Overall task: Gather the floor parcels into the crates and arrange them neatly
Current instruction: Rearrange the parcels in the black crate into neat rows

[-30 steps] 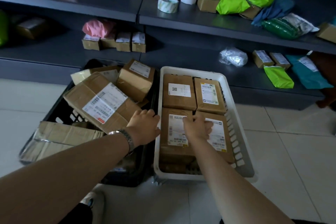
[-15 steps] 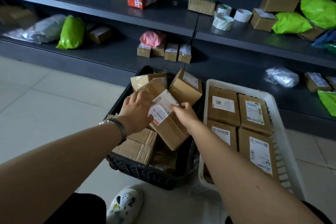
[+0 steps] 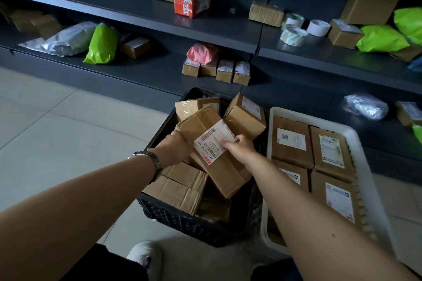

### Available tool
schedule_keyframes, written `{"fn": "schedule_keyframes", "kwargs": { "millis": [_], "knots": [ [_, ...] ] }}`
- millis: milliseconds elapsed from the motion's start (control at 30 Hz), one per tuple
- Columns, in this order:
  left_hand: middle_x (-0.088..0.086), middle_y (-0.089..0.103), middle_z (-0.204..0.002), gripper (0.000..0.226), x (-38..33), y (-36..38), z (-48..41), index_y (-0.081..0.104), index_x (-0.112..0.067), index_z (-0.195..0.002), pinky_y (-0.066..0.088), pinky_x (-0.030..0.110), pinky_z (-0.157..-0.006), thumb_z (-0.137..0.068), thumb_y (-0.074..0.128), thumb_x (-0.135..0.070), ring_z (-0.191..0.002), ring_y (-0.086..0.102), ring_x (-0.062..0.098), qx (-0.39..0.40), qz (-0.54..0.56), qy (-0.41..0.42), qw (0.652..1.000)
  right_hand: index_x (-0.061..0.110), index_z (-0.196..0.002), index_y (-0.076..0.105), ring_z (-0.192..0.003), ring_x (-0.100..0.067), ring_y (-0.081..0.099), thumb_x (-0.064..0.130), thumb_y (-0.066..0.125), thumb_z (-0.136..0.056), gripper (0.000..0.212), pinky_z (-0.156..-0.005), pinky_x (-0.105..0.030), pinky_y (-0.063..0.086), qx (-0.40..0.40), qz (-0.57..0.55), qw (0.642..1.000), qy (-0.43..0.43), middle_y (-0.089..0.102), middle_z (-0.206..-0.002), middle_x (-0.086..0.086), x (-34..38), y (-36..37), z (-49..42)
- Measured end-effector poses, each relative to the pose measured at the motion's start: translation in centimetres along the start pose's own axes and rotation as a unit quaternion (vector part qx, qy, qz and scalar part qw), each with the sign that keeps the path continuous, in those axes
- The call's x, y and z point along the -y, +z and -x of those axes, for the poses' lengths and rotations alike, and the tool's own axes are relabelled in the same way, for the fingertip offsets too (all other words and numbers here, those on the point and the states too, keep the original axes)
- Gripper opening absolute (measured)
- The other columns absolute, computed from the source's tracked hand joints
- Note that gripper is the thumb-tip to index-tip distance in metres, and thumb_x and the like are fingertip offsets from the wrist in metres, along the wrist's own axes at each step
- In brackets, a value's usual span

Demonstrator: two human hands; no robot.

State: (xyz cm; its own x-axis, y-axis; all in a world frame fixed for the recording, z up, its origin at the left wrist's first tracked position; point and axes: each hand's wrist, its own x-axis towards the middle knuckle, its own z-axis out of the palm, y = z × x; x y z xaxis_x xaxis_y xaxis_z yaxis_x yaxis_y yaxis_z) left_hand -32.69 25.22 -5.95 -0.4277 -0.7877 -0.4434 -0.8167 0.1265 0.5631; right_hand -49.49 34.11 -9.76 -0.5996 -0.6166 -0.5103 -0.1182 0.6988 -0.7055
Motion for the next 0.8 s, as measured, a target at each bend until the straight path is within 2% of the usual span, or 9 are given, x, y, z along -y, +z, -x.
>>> {"fn": "schedule_keyframes", "kwargs": {
  "millis": [67,167,233,333,433,567,633,733,800],
  "knots": [
    [0.004,0.056,-0.087,0.031,-0.8,0.5,-0.3,0.042,-0.003,-0.113,0.046,0.020,-0.051,-0.100,0.042,-0.030,-0.072,0.057,0.012,0.025,0.110,-0.048,0.993,0.016,-0.130,0.052,-0.110,-0.022,0.060,0.043,0.068,-0.088,0.053,-0.095,-0.040,0.049,0.018,-0.033,0.999,-0.013,0.061,-0.126,-0.004,-0.5,-0.3,-0.3],
    [0.006,0.054,-0.108,0.069,-1.1,2.1,-1.2,0.016,-0.007,-0.142,0.057,0.039,-0.084,-0.092,0.055,-0.035,-0.105,0.060,0.024,0.052,0.242,-0.093,0.964,0.015,-0.128,0.048,-0.107,-0.020,0.058,0.051,0.066,-0.087,0.058,-0.090,-0.038,0.047,0.012,-0.054,0.998,-0.037,0.061,-0.123,-0.002,-1.1,-0.1,-0.5],
    [0.004,0.053,-0.101,0.074,-1.5,2.9,-1.4,0.009,-0.013,-0.145,0.053,0.046,-0.093,-0.093,0.058,-0.030,-0.103,0.057,0.025,0.056,0.319,-0.106,0.940,0.014,-0.130,0.043,-0.112,-0.021,0.057,0.059,0.064,-0.085,0.067,-0.095,-0.040,0.046,0.002,-0.062,0.997,-0.045,0.059,-0.125,-0.001,-1.2,0.0,-0.5],
    [0.009,0.055,-0.098,0.062,-1.7,2.7,-2.0,0.024,-0.018,-0.139,0.056,0.047,-0.083,-0.090,0.058,-0.036,-0.089,0.059,0.024,0.036,0.417,-0.152,0.895,0.012,-0.131,0.043,-0.111,-0.021,0.056,0.065,0.056,-0.088,0.069,-0.086,-0.035,0.041,-0.022,-0.042,0.997,-0.056,0.057,-0.123,0.000,-0.1,-0.5,-0.1],
    [0.010,0.059,-0.096,0.060,-1.7,1.8,-2.3,0.038,-0.018,-0.134,0.056,0.042,-0.069,-0.087,0.051,-0.054,-0.082,0.061,0.026,0.020,0.450,-0.148,0.880,0.016,-0.125,0.048,-0.105,-0.020,0.055,0.072,0.047,-0.088,0.067,-0.084,-0.035,0.040,-0.050,0.002,0.994,-0.095,0.055,-0.113,0.003,1.6,-1.6,-0.1],
    [0.008,0.063,-0.100,0.076,-2.6,0.9,-2.1,0.061,-0.019,-0.105,0.047,0.050,-0.094,-0.082,0.024,-0.082,-0.095,0.059,0.026,0.040,0.482,-0.137,0.865,0.028,-0.136,0.055,-0.120,-0.016,0.055,0.093,0.040,-0.071,0.093,-0.097,-0.036,0.040,0.001,-0.078,0.991,-0.110,0.060,-0.130,0.008,3.9,-3.3,0.8],
    [0.005,0.064,-0.095,0.074,-3.5,0.3,-1.9,0.061,-0.020,-0.089,0.044,0.044,-0.092,-0.084,0.021,-0.082,-0.091,0.058,0.022,0.037,0.499,-0.114,0.858,0.032,-0.133,0.058,-0.117,-0.012,0.057,0.082,0.046,-0.081,0.073,-0.096,-0.031,0.040,0.011,-0.132,0.981,-0.140,0.061,-0.129,0.009,4.7,-4.2,1.3],
    [0.003,0.066,-0.086,0.064,-4.5,-0.4,-1.3,0.061,-0.020,-0.089,0.045,0.037,-0.090,-0.085,0.031,-0.077,-0.087,0.062,0.019,0.032,0.507,-0.091,0.857,0.034,-0.126,0.053,-0.116,-0.018,0.060,0.097,0.057,-0.049,0.099,-0.101,-0.043,0.046,0.009,-0.158,0.983,-0.099,0.061,-0.130,0.006,4.8,-4.8,2.0],
    [0.002,0.067,-0.090,0.049,-5.1,-0.6,-0.4,0.062,-0.020,-0.104,0.046,0.035,-0.079,-0.086,0.046,-0.063,-0.084,0.061,0.019,0.038,0.483,-0.075,0.872,0.028,-0.127,0.045,-0.114,-0.021,0.061,0.093,0.068,-0.038,0.113,-0.100,-0.046,0.048,0.012,-0.171,0.981,-0.088,0.062,-0.126,0.003,4.0,-5.0,1.9]
  ]
}}
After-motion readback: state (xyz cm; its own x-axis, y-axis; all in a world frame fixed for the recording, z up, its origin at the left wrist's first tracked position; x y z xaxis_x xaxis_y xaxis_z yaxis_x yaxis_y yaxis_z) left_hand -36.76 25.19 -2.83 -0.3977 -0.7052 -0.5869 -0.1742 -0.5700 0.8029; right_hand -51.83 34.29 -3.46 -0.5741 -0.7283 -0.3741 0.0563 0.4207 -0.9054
